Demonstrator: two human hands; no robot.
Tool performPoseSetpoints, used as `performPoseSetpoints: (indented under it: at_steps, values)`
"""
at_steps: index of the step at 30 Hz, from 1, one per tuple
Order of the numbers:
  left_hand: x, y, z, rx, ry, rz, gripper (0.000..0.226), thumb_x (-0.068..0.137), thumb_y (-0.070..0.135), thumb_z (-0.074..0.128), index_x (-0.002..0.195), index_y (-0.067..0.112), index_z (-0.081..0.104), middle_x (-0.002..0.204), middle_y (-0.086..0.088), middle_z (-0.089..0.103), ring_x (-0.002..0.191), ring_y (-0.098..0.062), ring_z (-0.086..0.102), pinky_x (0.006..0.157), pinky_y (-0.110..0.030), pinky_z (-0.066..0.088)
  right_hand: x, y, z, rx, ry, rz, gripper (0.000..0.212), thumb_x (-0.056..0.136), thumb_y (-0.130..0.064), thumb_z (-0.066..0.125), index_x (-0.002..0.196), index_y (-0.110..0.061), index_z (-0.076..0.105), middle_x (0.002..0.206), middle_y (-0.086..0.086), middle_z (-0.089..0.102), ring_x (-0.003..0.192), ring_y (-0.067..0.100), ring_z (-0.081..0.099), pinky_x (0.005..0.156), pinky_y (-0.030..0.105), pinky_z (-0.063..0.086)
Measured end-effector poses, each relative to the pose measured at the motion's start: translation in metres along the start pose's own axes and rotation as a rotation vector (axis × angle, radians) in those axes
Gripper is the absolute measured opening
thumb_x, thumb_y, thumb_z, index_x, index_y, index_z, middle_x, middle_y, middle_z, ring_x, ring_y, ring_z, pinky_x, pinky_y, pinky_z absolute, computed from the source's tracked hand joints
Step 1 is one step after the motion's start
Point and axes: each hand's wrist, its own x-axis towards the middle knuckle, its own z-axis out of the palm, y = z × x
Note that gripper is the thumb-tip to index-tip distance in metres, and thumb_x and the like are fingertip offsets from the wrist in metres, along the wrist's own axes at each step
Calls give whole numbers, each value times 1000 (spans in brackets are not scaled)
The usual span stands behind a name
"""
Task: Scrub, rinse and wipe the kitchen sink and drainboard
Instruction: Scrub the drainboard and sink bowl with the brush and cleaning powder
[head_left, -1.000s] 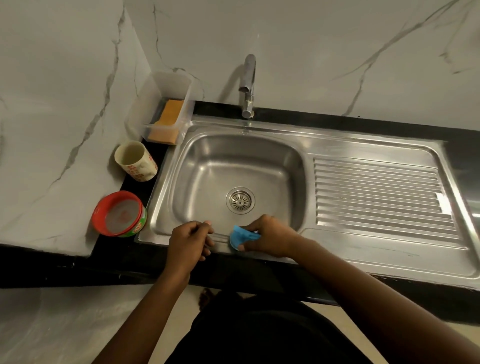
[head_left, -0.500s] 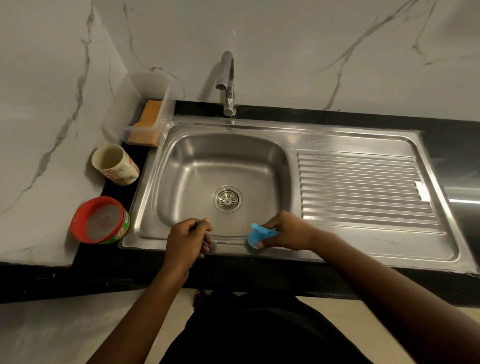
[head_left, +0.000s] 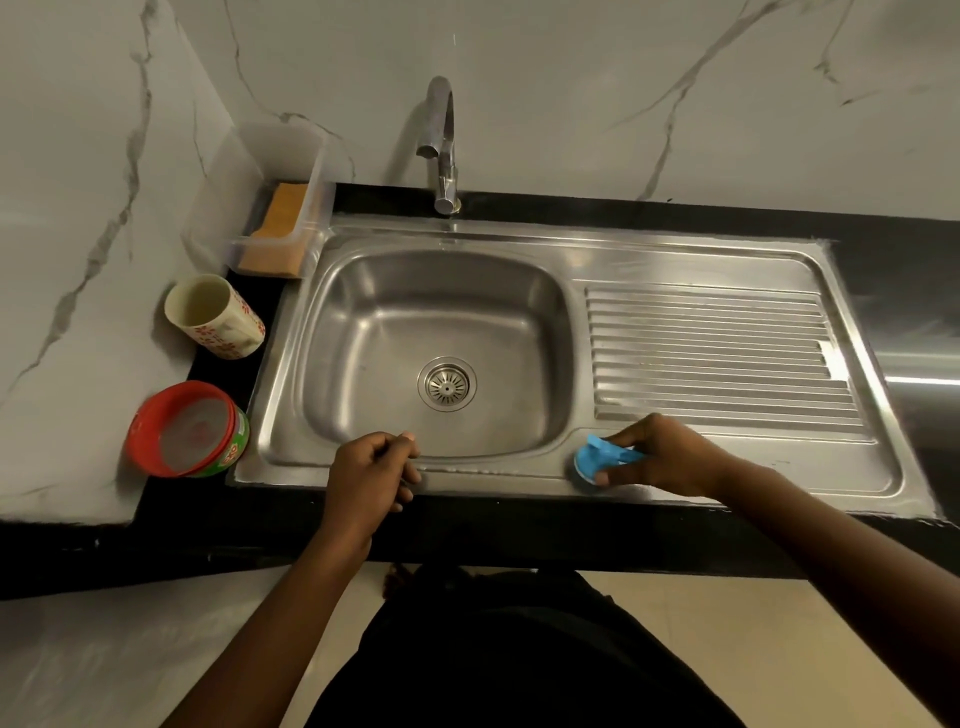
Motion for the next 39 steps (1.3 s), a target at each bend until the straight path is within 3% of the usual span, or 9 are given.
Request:
performPoseSetpoints:
  at_steps: [4,9,16,20,23,28,32,35,39]
  values:
    - [-3,-1,9,34,-37,-5,27,103,28,62,88,10,74,70,-8,73,58,-19,63,55,-31,51,28,-57,33,44,-2,-77,41,80,-54,84,112,-29,81,80,-18,72,70,-5,65,66,10,42]
    - [-4,2,14,91,-68,19,25,104,30,61,90,13,74,72,-8,73,59,-17,65,55,-28,52,52,-117,82,37,50,-73,56,80,-62,77,130,-37,70,110,-9,76,94,9,69,84,33,57]
    - [-2,2,21,80,-99,1,26,103,28,62,88,11,74,72,-8,73,58,-19,63,55,-29,52,-19,-32,41,136,208,125,41,84,-58,78,115,-30,75,84,-17,71,72,-11,62,66,16,42]
    - [-4,1,28,92,-127,8,27,104,28,61,88,10,74,71,-9,73,57,-18,63,54,-29,52,-34,0,29,47,345,252,62,87,-62,72,139,-31,63,114,-5,75,87,0,64,79,23,49]
    - [-4,1,34,109,-146,7,28,104,28,61,88,10,74,71,-9,72,58,-18,62,53,-28,51,-18,-24,41,84,415,233,65,87,-64,71,144,-36,58,117,-6,75,91,7,68,81,29,54]
    - [-3,3,42,125,-171,18,27,103,29,62,87,11,74,69,-7,72,57,-18,62,52,-29,50,1,-59,74,45,279,147,73,87,-67,68,150,-36,50,131,-2,70,110,14,68,99,41,57]
    - [-1,10,47,97,-168,29,27,103,28,62,87,10,74,69,-8,72,56,-18,61,52,-29,49,-26,-21,50,-12,313,212,68,86,-69,66,146,-38,54,122,-4,73,97,8,68,90,38,60]
    - [-2,11,48,92,-162,28,27,103,27,62,88,10,74,70,-8,72,56,-18,61,52,-28,49,-38,10,27,-49,394,296,68,86,-69,67,145,-36,56,120,-2,74,87,4,63,80,29,56]
    - [-5,8,49,115,-161,26,27,103,28,62,88,10,74,70,-7,72,57,-19,62,52,-29,50,-14,-11,23,30,492,328,64,88,-62,72,143,-33,59,119,0,74,93,16,67,78,30,50]
